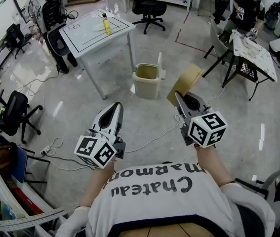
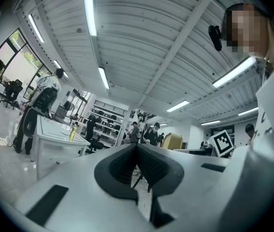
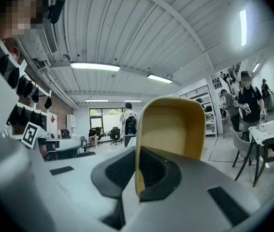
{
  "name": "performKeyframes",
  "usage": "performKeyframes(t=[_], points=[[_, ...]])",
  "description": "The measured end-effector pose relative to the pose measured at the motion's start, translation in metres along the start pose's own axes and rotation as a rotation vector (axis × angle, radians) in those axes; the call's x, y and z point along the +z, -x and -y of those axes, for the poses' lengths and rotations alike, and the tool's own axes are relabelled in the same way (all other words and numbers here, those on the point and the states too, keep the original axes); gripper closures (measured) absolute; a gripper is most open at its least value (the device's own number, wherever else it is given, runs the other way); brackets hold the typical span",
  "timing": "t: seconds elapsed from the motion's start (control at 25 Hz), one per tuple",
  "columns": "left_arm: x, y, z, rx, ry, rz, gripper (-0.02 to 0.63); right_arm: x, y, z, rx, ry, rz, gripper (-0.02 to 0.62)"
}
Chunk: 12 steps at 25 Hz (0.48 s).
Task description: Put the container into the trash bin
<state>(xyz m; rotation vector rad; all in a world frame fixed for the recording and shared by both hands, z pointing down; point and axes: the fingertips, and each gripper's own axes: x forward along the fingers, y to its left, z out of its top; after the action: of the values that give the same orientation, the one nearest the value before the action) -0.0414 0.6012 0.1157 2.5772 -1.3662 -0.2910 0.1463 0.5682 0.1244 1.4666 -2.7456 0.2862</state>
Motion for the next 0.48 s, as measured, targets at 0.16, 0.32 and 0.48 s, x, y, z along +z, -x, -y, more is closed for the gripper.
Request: performKeyframes(t=[0.16,0.32,0.48], points=[[-0.001,-0.005,-0.005,-0.003,0.004,-0.003,0.583,-0.002,-0.006,0.004,-0.003,-0.006,-0.006,0.566],[-0.001,-0.009,-0.007,-0.010,0.007,-0.003,0.583,0.000,-0.010,0.007,-0.010,-0.006,-0.005,0.566],[-0.003,-0.014,-0.019,-0.008,0.016,-0.003,0.583,-0.001,-0.022,0.011,-0.012,-0.023,0.007,0.565]])
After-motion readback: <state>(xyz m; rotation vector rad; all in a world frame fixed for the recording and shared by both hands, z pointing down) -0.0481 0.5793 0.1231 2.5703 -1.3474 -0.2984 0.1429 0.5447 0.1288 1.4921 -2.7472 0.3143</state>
